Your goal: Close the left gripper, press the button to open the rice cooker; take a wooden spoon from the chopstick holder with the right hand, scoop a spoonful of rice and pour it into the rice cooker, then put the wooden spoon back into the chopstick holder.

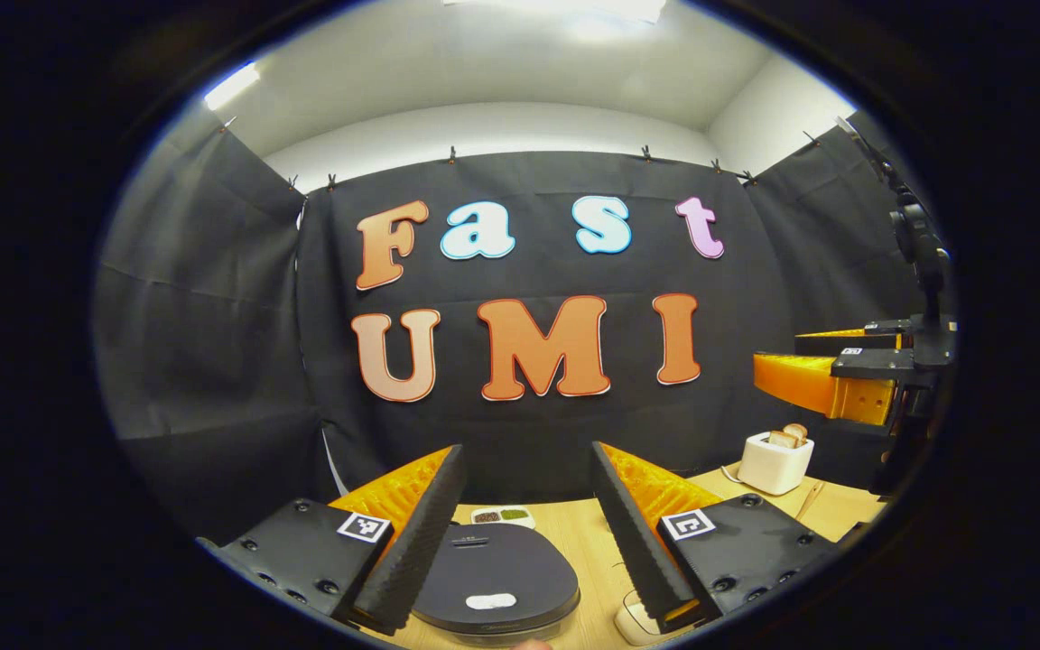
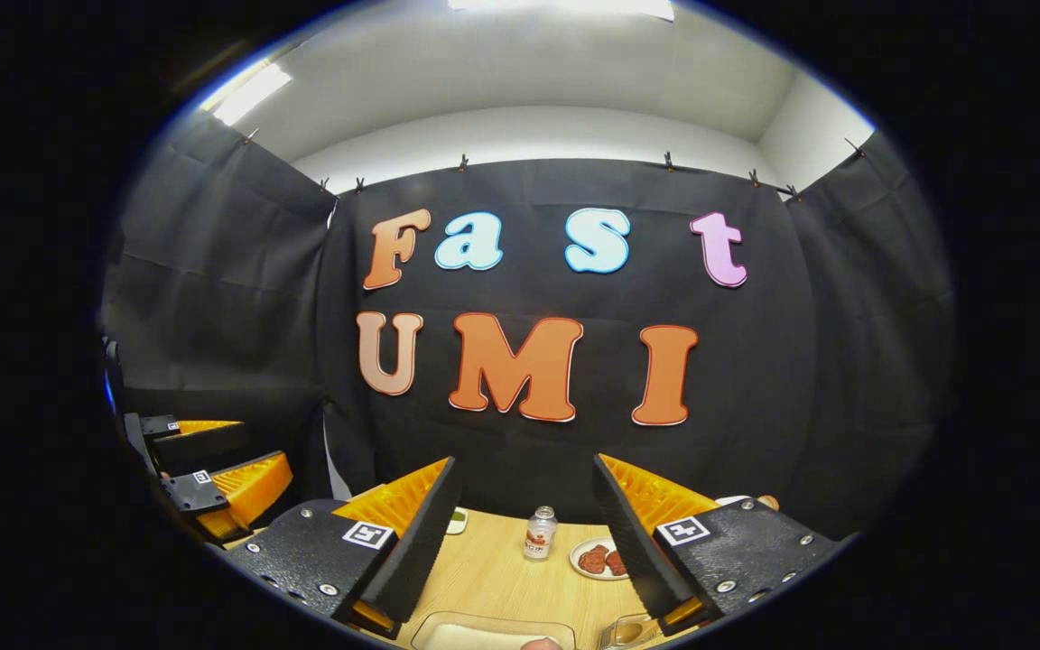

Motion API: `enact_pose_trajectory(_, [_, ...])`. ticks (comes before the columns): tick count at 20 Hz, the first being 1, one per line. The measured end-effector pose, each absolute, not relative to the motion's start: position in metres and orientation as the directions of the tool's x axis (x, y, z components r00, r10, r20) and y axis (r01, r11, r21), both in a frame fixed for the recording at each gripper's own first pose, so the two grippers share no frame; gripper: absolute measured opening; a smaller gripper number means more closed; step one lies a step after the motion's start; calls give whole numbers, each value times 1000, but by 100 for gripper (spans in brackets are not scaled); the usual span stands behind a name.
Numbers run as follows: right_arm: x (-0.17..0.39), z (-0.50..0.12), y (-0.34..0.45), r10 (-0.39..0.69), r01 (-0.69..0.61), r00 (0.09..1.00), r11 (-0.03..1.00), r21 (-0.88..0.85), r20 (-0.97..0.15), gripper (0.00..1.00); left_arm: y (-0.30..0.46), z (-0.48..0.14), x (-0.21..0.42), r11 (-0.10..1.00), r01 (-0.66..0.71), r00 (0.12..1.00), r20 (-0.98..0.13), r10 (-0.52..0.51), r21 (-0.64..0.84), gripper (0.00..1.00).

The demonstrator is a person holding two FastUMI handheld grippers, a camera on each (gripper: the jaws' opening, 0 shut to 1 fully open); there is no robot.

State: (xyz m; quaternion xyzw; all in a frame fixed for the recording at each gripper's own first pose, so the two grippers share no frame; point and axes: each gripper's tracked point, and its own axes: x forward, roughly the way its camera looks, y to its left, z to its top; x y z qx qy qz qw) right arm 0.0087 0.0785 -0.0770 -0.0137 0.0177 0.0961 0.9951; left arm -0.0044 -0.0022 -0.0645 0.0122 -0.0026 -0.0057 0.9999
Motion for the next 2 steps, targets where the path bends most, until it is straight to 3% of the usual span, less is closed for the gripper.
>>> enact_pose_trajectory(1, [7, -76, 76, 187, -188, 982, 982, -24, -39, 90, -3, -62, -4, 1000, 16, 1000, 9, -16, 12, 94])
enact_pose_trajectory(2, [8, -76, 76, 186, -187, 982, 982, -29, -37, 90, -3, -59, -3, 1000, 17, 1000, 13, -17, 3, 98])
